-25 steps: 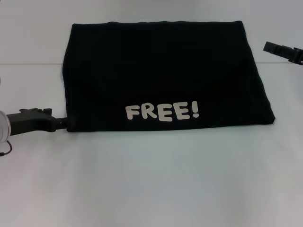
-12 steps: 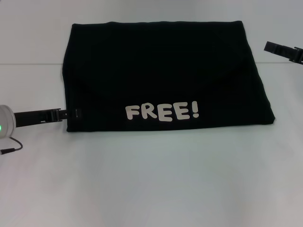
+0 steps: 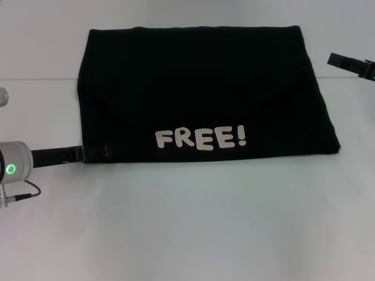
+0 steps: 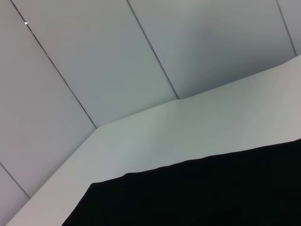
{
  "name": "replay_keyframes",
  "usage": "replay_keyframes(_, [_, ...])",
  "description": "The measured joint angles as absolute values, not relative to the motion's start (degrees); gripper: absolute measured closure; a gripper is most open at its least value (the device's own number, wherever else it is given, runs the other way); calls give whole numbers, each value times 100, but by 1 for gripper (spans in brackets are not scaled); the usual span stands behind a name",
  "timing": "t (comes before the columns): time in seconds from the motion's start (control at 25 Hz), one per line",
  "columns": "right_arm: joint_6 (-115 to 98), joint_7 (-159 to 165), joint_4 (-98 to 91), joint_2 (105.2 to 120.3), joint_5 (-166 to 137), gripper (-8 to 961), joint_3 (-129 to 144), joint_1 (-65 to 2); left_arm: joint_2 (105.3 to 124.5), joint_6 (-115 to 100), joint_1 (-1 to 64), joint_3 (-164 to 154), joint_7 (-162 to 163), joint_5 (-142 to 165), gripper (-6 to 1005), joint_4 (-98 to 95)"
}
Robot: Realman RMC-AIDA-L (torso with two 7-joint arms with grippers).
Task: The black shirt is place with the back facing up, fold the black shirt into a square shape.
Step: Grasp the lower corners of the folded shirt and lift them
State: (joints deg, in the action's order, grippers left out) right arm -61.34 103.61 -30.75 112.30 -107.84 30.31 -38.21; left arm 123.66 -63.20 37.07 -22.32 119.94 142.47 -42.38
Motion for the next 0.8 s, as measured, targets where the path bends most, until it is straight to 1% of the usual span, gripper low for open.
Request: replay_keyframes(0.8, [-6131,10368,-3032,11223,-10784,203,3041,-3748,12344,-6448,3791,-2358,11903,14246,175,-4247])
